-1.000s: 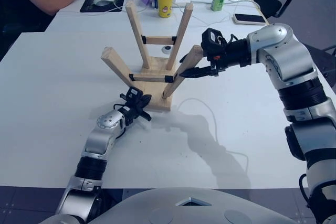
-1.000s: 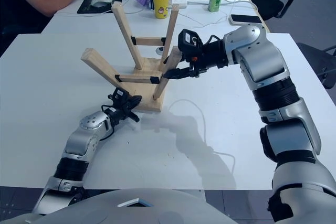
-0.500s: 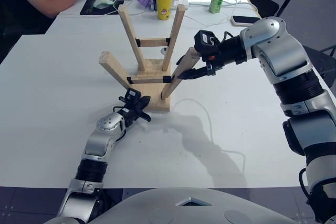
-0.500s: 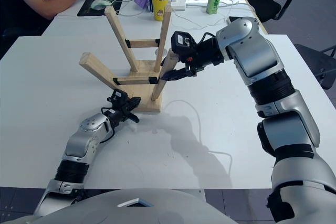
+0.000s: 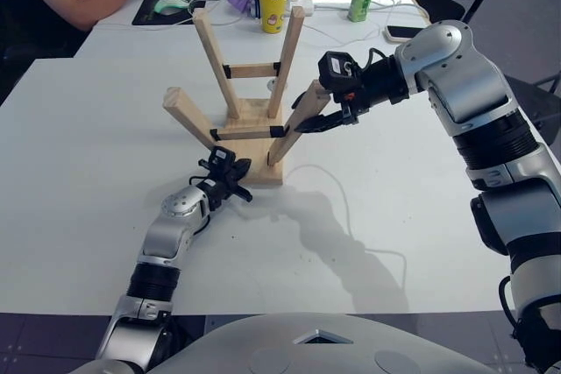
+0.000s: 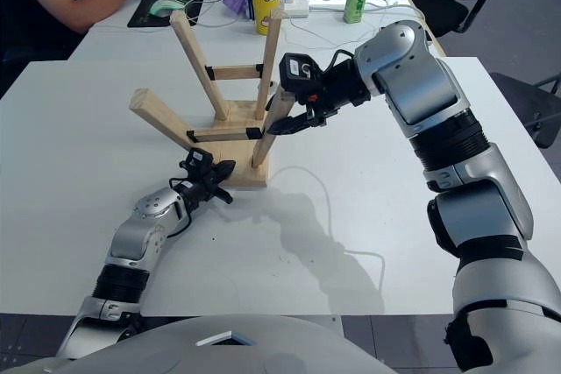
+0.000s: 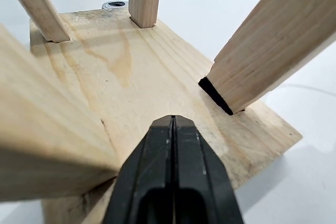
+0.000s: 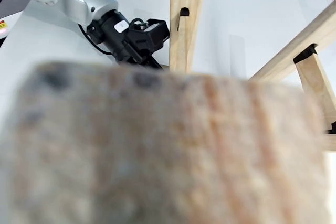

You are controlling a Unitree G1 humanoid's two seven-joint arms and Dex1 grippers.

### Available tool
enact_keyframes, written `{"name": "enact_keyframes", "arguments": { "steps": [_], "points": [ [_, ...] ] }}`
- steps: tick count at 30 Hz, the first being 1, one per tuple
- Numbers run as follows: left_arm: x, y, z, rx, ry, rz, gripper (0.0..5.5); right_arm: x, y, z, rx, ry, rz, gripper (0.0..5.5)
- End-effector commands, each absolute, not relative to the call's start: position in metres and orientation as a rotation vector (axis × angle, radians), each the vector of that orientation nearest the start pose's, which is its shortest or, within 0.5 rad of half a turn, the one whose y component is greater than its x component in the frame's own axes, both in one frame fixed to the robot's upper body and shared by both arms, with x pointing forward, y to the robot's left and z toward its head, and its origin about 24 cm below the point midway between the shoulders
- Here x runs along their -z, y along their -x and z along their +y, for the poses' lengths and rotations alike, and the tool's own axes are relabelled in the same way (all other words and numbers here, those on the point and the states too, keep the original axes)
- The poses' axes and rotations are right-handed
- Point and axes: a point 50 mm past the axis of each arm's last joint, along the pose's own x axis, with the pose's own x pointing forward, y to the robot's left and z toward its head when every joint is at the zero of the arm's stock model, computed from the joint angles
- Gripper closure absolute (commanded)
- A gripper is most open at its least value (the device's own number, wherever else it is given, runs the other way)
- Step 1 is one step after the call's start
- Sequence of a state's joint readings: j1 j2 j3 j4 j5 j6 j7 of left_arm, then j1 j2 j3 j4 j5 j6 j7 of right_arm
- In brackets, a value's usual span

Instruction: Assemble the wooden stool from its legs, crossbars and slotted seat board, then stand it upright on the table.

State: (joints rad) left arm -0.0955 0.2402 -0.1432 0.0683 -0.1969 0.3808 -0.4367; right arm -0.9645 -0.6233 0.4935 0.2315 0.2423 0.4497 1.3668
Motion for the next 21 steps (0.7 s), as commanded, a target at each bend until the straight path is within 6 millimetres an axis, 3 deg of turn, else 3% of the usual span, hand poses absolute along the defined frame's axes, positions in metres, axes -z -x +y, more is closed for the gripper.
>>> {"name": "enact_keyframes", "arguments": {
  "steps": [1,8,16,21],
  "points": [
    [0.060,-0.209,0.150,0.523,0.018,0.828,5.50,-0.095,-0.296,-0.085,-1.711,0.557,0.734,3.44],
    [0.063,-0.209,0.153,0.517,0.017,0.838,5.50,-0.087,-0.319,-0.089,-1.603,0.514,0.779,3.44],
    [0.064,-0.205,0.154,0.517,0.021,0.849,5.50,-0.084,-0.308,-0.070,-1.716,0.644,0.725,3.44],
    [0.064,-0.207,0.152,0.527,0.016,0.848,5.50,-0.089,-0.312,-0.056,-1.706,0.696,0.637,3.44]
  ]
}}
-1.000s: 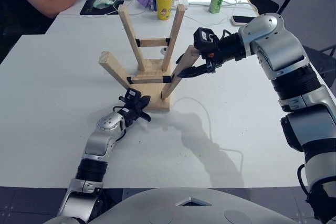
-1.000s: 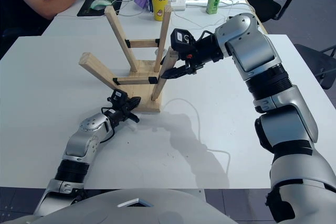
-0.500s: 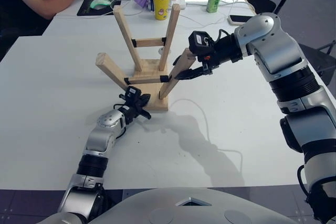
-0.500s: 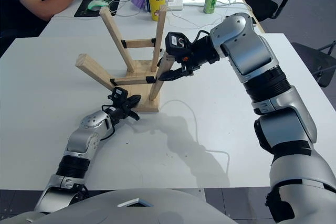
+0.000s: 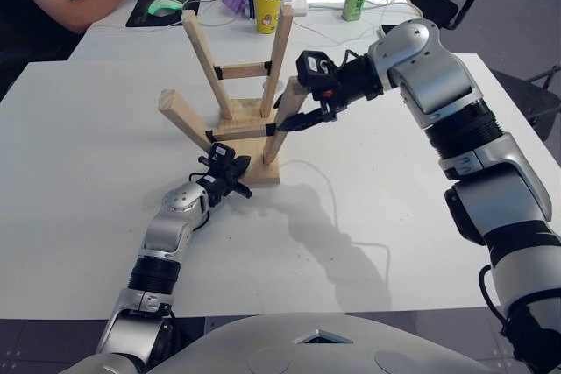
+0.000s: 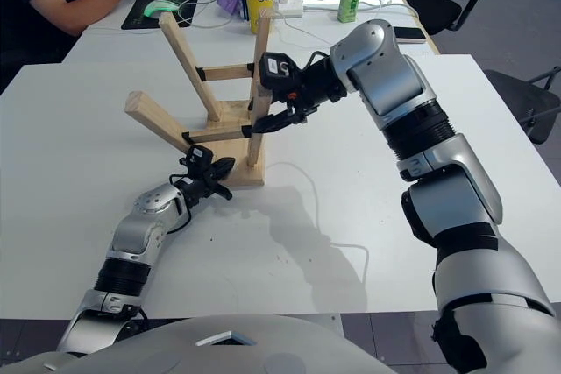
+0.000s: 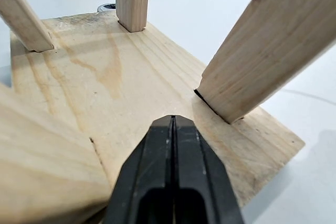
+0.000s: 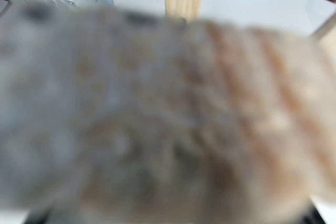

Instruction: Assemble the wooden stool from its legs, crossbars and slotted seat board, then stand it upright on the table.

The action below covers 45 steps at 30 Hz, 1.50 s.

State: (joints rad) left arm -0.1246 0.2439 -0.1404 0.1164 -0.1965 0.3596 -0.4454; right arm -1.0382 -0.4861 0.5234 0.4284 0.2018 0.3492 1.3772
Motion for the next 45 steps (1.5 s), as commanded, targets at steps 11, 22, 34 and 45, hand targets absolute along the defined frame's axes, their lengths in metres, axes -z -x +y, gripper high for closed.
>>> {"name": "enact_keyframes", "arguments": {
  "steps": [11,22,34,45],
  "points": [
    [0.065,-0.208,0.153,0.528,0.024,0.853,5.50,-0.096,-0.324,-0.061,-1.555,-0.011,0.357,3.44],
    [0.064,-0.214,0.158,0.563,-0.005,0.866,5.50,-0.081,-0.319,-0.071,-1.423,-0.065,0.245,3.44],
    [0.064,-0.217,0.162,0.566,-0.017,0.861,5.50,-0.086,-0.307,-0.090,-1.328,-0.158,0.150,3.43],
    [0.065,-0.220,0.160,0.545,-0.006,0.848,5.50,-0.081,-0.303,-0.105,-1.272,-0.141,0.178,1.74]
  ]
}}
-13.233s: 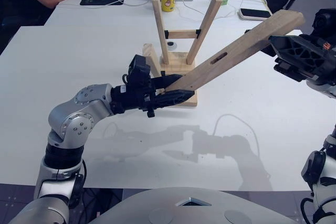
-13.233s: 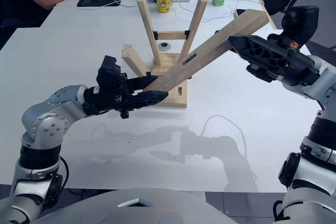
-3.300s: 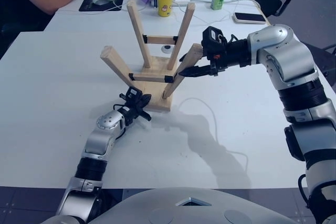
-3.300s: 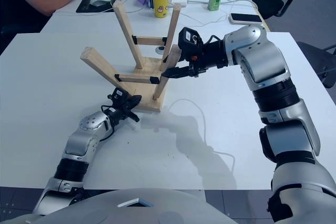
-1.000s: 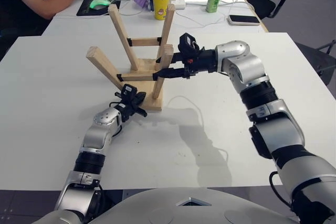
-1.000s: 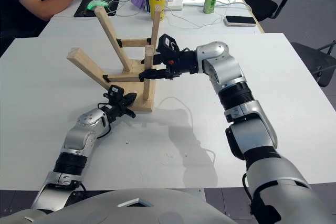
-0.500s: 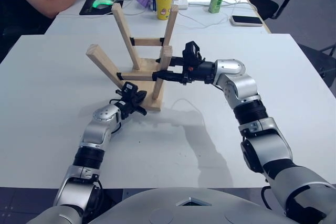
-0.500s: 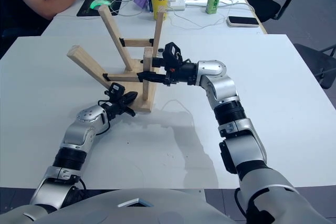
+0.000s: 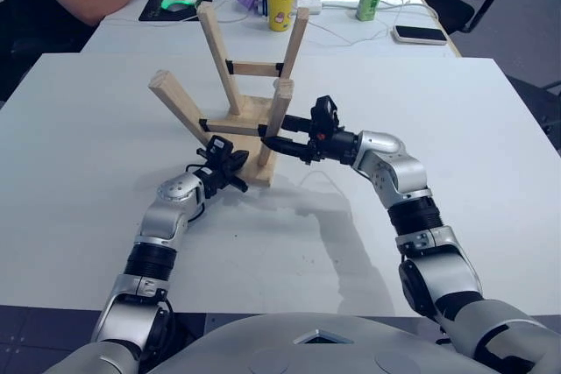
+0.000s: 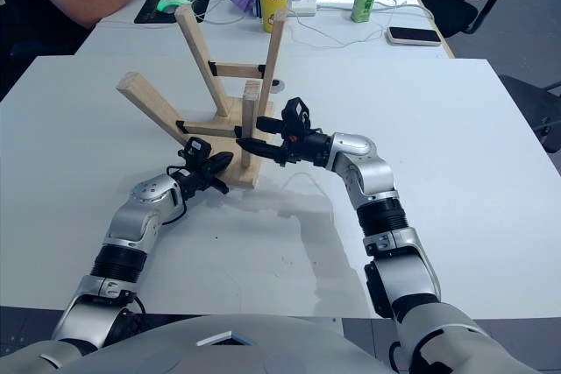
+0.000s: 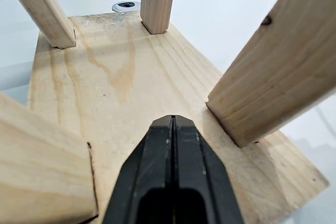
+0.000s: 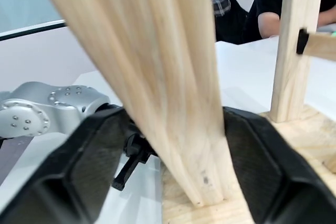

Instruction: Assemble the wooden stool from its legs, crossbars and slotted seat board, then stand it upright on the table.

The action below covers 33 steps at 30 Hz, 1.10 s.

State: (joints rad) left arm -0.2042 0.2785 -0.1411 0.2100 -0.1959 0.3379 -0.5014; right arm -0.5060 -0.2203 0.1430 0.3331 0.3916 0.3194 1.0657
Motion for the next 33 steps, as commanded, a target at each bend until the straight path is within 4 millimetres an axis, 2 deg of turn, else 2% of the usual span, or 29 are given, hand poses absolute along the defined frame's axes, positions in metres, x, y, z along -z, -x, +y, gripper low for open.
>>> {"name": "enact_keyframes", "arguments": {
  "steps": [1,3,5,7,9,10,11,14,17,20,22,23,24,25,26,27,28,29,30,31,33],
  "points": [
    [0.065,-0.220,0.160,0.545,-0.005,0.846,5.50,-0.074,-0.298,-0.111,-1.276,-0.108,0.215,1.74],
    [0.065,-0.222,0.158,0.541,-0.003,0.842,5.50,-0.058,-0.288,-0.134,-1.264,-0.020,0.310,1.74],
    [0.064,-0.225,0.158,0.536,-0.002,0.838,5.50,-0.057,-0.287,-0.163,-1.190,0.040,0.332,1.74],
    [0.065,-0.225,0.159,0.529,0.000,0.836,5.50,-0.096,-0.297,-0.172,-1.152,-0.070,0.226,2.05],
    [0.065,-0.223,0.162,0.518,0.003,0.837,5.50,-0.163,-0.300,-0.161,-1.236,-0.275,0.010,2.40],
    [0.066,-0.223,0.163,0.514,0.005,0.837,5.50,-0.200,-0.296,-0.152,-1.310,-0.372,-0.113,2.59],
    [0.066,-0.222,0.164,0.511,0.006,0.837,5.50,-0.226,-0.291,-0.146,-1.370,-0.429,-0.193,2.75],
    [0.066,-0.224,0.161,0.522,0.004,0.834,5.50,-0.287,-0.276,-0.130,-1.481,-0.549,-0.413,3.19],
    [0.065,-0.227,0.159,0.533,0.002,0.830,5.50,-0.326,-0.274,-0.119,-1.447,-0.615,-0.592,3.75],
    [0.065,-0.227,0.157,0.547,-0.003,0.830,5.50,-0.360,-0.273,-0.123,-1.391,-0.751,-0.747,4.19],
    [0.065,-0.227,0.157,0.550,-0.004,0.832,5.50,-0.372,-0.268,-0.120,-1.406,-0.825,-0.782,4.54],
    [0.066,-0.226,0.157,0.550,-0.003,0.833,5.50,-0.368,-0.267,-0.111,-1.425,-0.841,-0.733,4.71],
    [0.066,-0.226,0.157,0.552,-0.003,0.834,5.50,-0.347,-0.271,-0.092,-1.428,-0.830,-0.581,4.90],
    [0.066,-0.225,0.156,0.555,-0.004,0.835,5.50,-0.311,-0.277,-0.070,-1.412,-0.779,-0.346,5.02],
    [0.066,-0.226,0.155,0.558,-0.004,0.835,5.50,-0.267,-0.278,-0.052,-1.387,-0.683,-0.100,5.25],
    [0.065,-0.226,0.155,0.556,-0.003,0.833,5.50,-0.203,-0.276,-0.039,-1.310,-0.567,0.221,5.42],
    [0.064,-0.227,0.155,0.555,-0.001,0.829,5.50,-0.140,-0.265,-0.038,-1.235,-0.438,0.492,5.49],
    [0.064,-0.228,0.154,0.559,-0.002,0.828,5.50,-0.097,-0.253,-0.046,-1.156,-0.352,0.658,5.49],
    [0.063,-0.229,0.153,0.562,-0.004,0.827,5.50,-0.080,-0.245,-0.051,-1.126,-0.307,0.716,5.49],
    [0.063,-0.228,0.154,0.561,-0.004,0.828,5.50,-0.098,-0.250,-0.046,-1.154,-0.348,0.613,5.49],
    [0.065,-0.225,0.155,0.554,0.000,0.831,5.50,-0.156,-0.264,-0.037,-1.244,-0.489,0.330,5.49]
  ]
}}
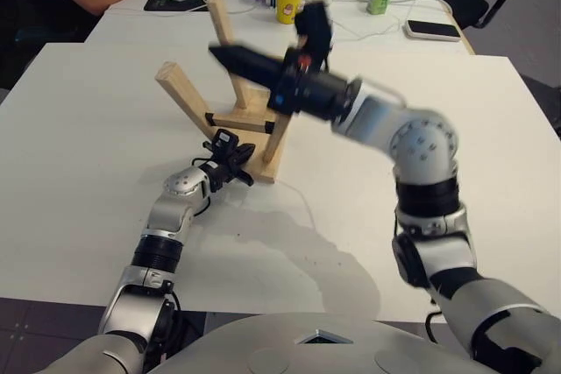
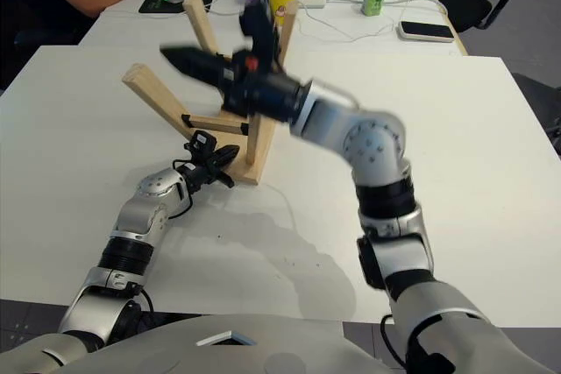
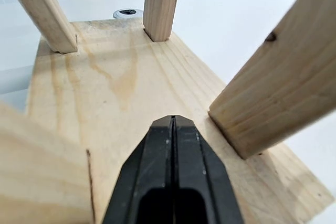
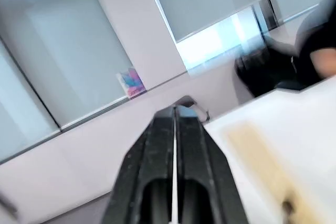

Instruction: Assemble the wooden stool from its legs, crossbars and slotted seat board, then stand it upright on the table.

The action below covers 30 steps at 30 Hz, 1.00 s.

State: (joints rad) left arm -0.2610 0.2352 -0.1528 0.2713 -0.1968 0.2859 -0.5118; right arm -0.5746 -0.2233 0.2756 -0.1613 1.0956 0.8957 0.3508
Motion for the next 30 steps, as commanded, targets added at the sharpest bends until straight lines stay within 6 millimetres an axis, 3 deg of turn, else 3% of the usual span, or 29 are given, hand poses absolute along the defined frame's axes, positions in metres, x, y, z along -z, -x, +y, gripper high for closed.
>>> {"name": "enact_keyframes", "arguments": {
  "steps": [1,4,6,10,13,16,18,20,21,23,24,25,26,27,28,30],
  "points": [
    [0.066,-0.224,0.155,0.553,0.001,0.834,5.50,-0.183,-0.268,-0.038,-1.280,-0.555,0.187,5.49],
    [0.069,-0.223,0.153,0.556,0.002,0.845,5.50,-0.251,-0.271,-0.054,-1.396,-0.764,-0.150,5.49],
    [0.070,-0.223,0.152,0.556,0.004,0.848,5.50,-0.287,-0.260,-0.069,-1.537,-0.871,-0.299,5.49],
    [0.070,-0.223,0.152,0.551,0.008,0.848,5.50,-0.330,-0.243,-0.095,-1.709,-0.955,-0.458,5.49],
    [0.072,-0.221,0.153,0.541,0.014,0.850,5.50,-0.362,-0.258,-0.114,-1.543,-0.938,-0.622,5.49],
    [0.072,-0.221,0.153,0.541,0.018,0.850,5.50,-0.374,-0.272,-0.121,-1.351,-0.819,-0.721,5.49],
    [0.072,-0.221,0.153,0.544,0.017,0.851,5.50,-0.363,-0.279,-0.105,-1.273,-0.682,-0.709,5.49],
    [0.072,-0.221,0.152,0.548,0.016,0.852,5.50,-0.329,-0.291,-0.080,-1.216,-0.532,-0.573,5.49],
    [0.071,-0.221,0.152,0.550,0.015,0.852,5.50,-0.289,-0.301,-0.062,-1.176,-0.420,-0.382,5.49],
    [0.070,-0.222,0.152,0.551,0.014,0.848,5.50,-0.178,-0.306,-0.047,-1.088,-0.195,0.175,5.49],
    [0.069,-0.223,0.152,0.550,0.014,0.843,5.50,-0.121,-0.289,-0.054,-1.092,-0.107,0.428,5.49],
    [0.067,-0.224,0.152,0.551,0.014,0.838,5.50,-0.077,-0.268,-0.068,-1.103,-0.053,0.635,5.49],
    [0.066,-0.225,0.152,0.552,0.014,0.834,5.50,-0.051,-0.252,-0.081,-1.109,0.019,0.746,5.49],
    [0.065,-0.225,0.153,0.550,0.014,0.830,5.50,-0.046,-0.248,-0.089,-1.099,0.057,0.757,5.49],
    [0.064,-0.224,0.154,0.545,0.017,0.827,5.50,-0.062,-0.256,-0.085,-1.103,0.032,0.668,5.49],
    [0.065,-0.221,0.157,0.526,0.025,0.825,5.50,-0.117,-0.275,-0.067,-1.157,-0.116,0.386,5.49]
  ]
}}
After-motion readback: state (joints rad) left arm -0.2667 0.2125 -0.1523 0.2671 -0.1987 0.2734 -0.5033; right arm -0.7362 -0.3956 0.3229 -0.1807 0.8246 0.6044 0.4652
